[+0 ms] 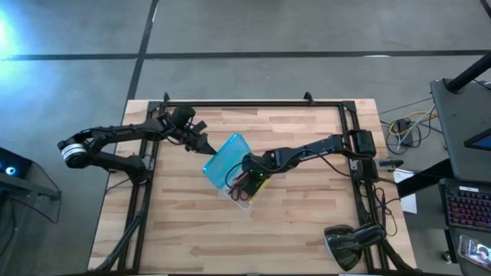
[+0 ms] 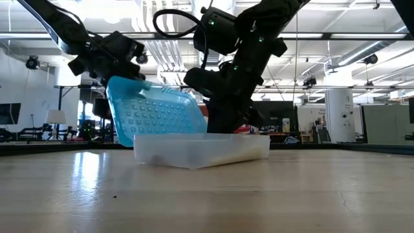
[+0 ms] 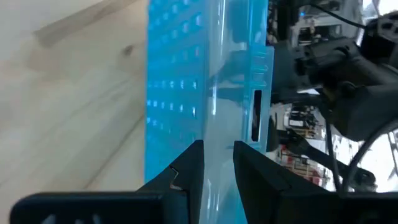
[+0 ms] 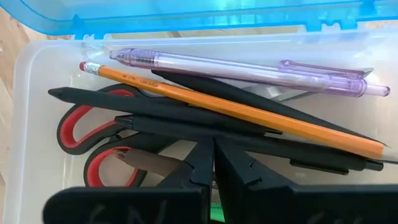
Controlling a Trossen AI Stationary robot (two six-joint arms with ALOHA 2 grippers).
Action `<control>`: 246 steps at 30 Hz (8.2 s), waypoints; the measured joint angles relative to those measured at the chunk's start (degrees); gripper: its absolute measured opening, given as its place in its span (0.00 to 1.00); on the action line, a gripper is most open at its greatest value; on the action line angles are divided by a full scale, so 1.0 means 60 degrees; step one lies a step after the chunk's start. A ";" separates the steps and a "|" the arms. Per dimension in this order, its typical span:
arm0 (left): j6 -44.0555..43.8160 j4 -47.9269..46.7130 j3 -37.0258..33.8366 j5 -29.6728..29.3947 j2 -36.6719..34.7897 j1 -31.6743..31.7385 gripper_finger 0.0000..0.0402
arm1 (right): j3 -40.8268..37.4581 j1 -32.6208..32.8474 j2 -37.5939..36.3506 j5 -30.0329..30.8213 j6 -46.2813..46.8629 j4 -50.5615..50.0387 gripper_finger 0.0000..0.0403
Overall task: Pick & place school supplies into a supply box
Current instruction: Close the blue supply box
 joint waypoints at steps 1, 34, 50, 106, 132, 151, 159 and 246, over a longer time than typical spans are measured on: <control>-0.0034 0.0128 0.0002 0.0010 0.0020 -0.0074 0.18 | 0.0004 0.0000 0.0000 0.0000 0.0000 -0.0005 0.02; -0.2176 0.4898 0.0229 0.0343 0.2301 -0.1898 0.18 | 0.0007 0.0037 -0.1306 0.1226 -0.0296 -0.1751 0.02; -0.0342 0.3686 0.0589 -0.0521 0.2991 -0.1774 0.18 | -0.0336 0.0143 -0.3223 0.1888 0.0801 -0.6668 0.02; 0.1847 0.1489 0.2467 -0.3275 0.5888 -0.3480 0.18 | -0.3697 0.1687 -0.3326 -0.1286 0.0623 -0.4613 0.02; 0.1640 0.1154 0.3611 -0.2470 0.5178 -0.3514 0.18 | -0.3697 0.1687 -0.3333 -0.1249 0.0334 -0.4482 0.02; 0.1381 0.1130 0.4293 -0.2392 0.5167 -0.3593 0.18 | -0.3697 0.1439 -0.3331 -0.0532 0.0110 -0.2207 0.02; 0.1217 0.1009 0.4287 -0.2405 0.5152 -0.3648 0.18 | -0.3577 0.1195 -0.3333 0.0025 -0.0094 -0.1634 0.02; 0.3870 -0.3657 0.5569 -0.6165 0.4923 -0.4580 0.18 | -0.5091 0.1271 -0.2548 0.0121 0.6517 0.5799 0.02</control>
